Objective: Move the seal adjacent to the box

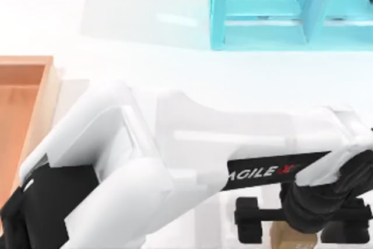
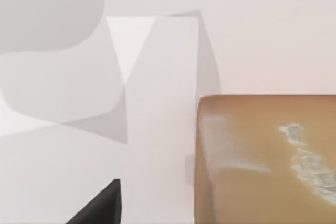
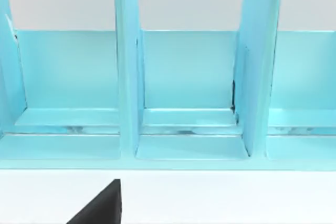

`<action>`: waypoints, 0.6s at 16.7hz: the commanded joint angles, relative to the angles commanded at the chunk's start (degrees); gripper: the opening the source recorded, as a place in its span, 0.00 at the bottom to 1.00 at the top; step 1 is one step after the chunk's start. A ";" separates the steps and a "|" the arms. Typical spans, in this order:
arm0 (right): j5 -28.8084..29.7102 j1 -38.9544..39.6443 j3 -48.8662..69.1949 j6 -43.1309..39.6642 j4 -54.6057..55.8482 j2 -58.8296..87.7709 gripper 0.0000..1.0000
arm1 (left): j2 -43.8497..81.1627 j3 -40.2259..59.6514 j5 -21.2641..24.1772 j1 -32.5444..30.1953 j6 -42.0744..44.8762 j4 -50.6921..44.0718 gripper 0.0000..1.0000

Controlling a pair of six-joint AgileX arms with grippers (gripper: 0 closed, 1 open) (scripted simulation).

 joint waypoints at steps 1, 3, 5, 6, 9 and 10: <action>0.00 0.00 0.00 0.00 0.00 0.00 1.00 | 0.00 0.00 0.00 0.00 0.00 0.00 1.00; 0.00 0.00 0.00 0.00 0.00 0.00 1.00 | 0.00 0.00 0.00 0.00 0.00 0.00 0.85; 0.00 0.00 0.00 0.00 0.00 0.00 1.00 | 0.00 0.00 0.00 0.00 0.00 0.00 0.70; 0.00 0.00 0.00 0.00 0.00 0.00 1.00 | 0.00 0.00 0.00 0.00 0.00 0.00 0.62; 0.00 0.00 0.00 0.00 0.00 0.00 1.00 | 0.00 0.00 0.00 0.00 0.00 0.00 0.40; 0.00 0.00 0.00 0.00 0.00 0.00 1.00 | 0.00 0.00 0.00 0.00 0.00 0.00 0.32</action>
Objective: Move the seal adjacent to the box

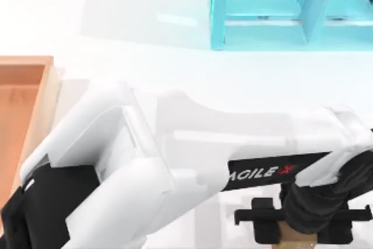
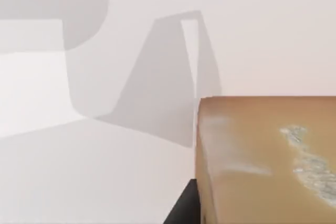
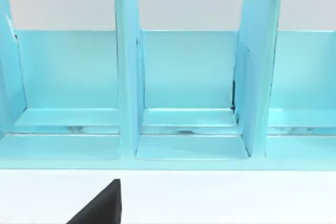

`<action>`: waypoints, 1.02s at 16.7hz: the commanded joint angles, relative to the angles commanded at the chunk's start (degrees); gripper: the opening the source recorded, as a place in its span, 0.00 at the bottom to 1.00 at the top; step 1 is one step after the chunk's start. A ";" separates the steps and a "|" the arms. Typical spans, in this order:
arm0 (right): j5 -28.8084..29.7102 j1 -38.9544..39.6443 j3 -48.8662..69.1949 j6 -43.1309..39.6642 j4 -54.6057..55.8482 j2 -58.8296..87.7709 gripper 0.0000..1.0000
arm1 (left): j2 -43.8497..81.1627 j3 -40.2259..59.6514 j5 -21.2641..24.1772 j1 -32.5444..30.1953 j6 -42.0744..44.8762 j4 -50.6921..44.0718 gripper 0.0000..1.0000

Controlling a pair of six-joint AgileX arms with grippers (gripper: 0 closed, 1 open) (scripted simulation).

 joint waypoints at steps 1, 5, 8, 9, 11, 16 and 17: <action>0.00 0.00 0.00 0.00 0.00 0.00 1.00 | 0.00 0.00 0.00 0.00 0.00 0.00 0.25; 0.00 0.00 0.00 0.00 0.00 0.00 1.00 | 0.00 0.00 0.00 0.00 0.00 0.00 0.00; 0.00 0.00 0.00 0.00 0.00 0.00 1.00 | 0.00 0.00 0.00 0.00 0.00 0.00 0.00; 0.00 0.00 0.00 0.00 0.00 0.00 1.00 | 0.00 0.00 0.00 0.00 0.00 0.00 0.00; 0.00 0.00 0.00 0.00 0.00 0.00 1.00 | 0.00 0.00 0.00 0.00 0.00 0.00 0.00; 0.00 0.00 0.00 0.00 0.00 0.00 1.00 | -0.71 2.10 -0.07 0.06 -0.07 -2.03 0.00; 0.00 0.00 0.00 0.00 0.00 0.00 1.00 | -1.01 3.37 -0.05 0.08 -0.11 -3.64 0.00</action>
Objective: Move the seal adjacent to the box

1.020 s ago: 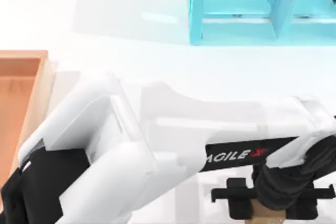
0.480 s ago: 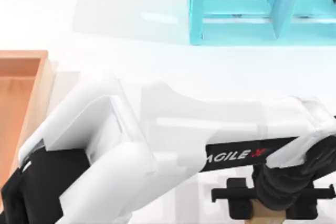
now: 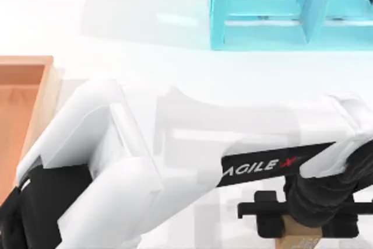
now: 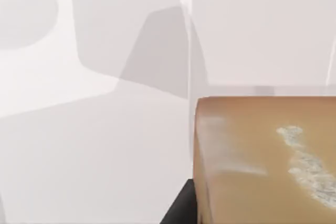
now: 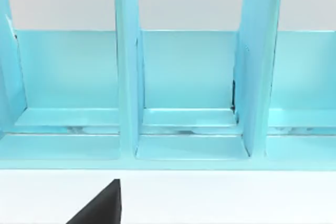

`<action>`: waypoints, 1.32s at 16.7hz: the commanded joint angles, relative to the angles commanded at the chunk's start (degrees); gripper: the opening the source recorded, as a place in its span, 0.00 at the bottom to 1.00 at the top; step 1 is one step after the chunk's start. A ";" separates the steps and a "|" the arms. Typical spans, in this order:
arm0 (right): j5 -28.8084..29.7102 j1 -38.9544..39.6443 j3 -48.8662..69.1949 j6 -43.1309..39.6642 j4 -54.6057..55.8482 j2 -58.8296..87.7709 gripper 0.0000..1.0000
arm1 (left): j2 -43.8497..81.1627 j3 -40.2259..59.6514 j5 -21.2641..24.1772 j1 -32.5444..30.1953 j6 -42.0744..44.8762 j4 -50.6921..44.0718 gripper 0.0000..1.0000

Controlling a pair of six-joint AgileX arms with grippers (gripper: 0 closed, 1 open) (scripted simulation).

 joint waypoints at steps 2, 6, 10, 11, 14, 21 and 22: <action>0.00 0.00 0.00 0.00 0.00 0.00 1.00 | -0.51 2.48 0.05 -0.05 0.02 -3.74 0.00; 0.00 0.00 0.00 0.00 0.00 0.00 1.00 | -1.13 4.63 0.04 -0.11 0.09 -6.37 0.00; 0.00 0.00 0.00 0.00 0.00 0.00 1.00 | -1.55 3.86 0.04 0.61 0.82 -6.27 0.00; 0.00 0.00 0.00 0.00 0.00 0.00 1.00 | -2.70 2.82 0.04 1.69 1.86 -6.38 0.00; 0.00 0.00 0.00 0.00 0.00 0.00 1.00 | -9.32 -2.58 0.05 7.83 7.41 -7.31 0.00; 0.00 0.00 0.00 0.00 0.00 0.00 1.00 | -33.45 -23.23 0.05 29.66 28.97 -10.78 0.00; 0.00 0.00 0.00 0.00 0.00 0.00 1.00 | -37.01 -26.26 0.01 32.82 32.13 -11.27 0.00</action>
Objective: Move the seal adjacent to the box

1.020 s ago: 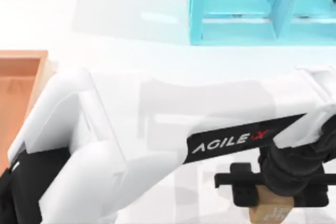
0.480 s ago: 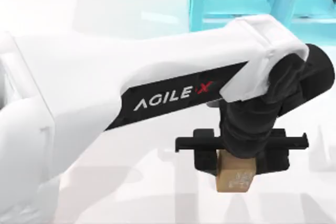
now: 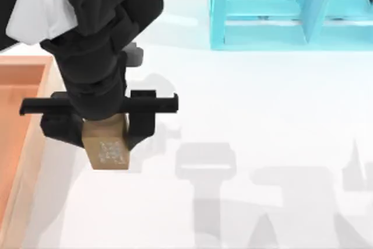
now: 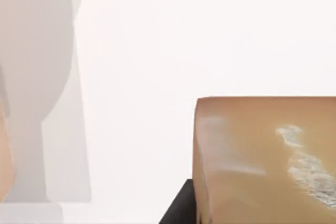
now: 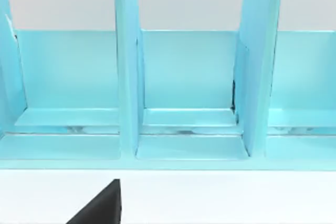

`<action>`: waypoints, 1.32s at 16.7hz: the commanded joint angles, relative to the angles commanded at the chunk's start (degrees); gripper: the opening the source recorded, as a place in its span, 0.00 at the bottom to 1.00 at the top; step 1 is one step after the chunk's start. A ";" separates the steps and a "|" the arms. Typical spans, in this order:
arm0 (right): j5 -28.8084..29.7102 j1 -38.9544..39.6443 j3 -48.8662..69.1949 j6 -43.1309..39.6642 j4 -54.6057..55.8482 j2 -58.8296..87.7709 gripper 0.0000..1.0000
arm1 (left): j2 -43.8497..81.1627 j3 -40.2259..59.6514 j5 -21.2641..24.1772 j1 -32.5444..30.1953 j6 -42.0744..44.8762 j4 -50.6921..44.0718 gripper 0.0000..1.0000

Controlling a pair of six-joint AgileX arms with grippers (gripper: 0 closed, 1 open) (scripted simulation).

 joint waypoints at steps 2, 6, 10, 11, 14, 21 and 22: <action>0.00 0.00 0.00 0.00 0.00 0.00 1.00 | -6.89 -5.69 -0.06 5.99 6.04 -0.85 0.00; 0.00 0.00 0.00 0.00 0.00 0.00 1.00 | -14.46 -12.37 -0.12 12.92 13.01 -1.92 0.00; 0.00 0.00 0.00 0.00 0.00 0.00 1.00 | -14.90 -12.75 -0.12 13.31 13.41 -2.03 0.00; 0.00 0.00 0.00 0.00 0.00 0.00 1.00 | -14.66 -12.57 -0.20 13.08 13.45 -1.95 0.00; 0.00 0.00 0.00 0.00 0.00 0.00 1.00 | -14.57 -14.76 -0.11 13.37 13.29 0.38 0.00; 0.00 0.00 0.00 0.00 0.00 0.00 1.00 | -13.77 -26.29 -0.13 13.61 13.70 12.65 0.00; 0.00 0.00 0.00 0.00 0.00 0.00 1.00 | -13.77 -26.60 -0.13 13.61 13.73 12.96 0.00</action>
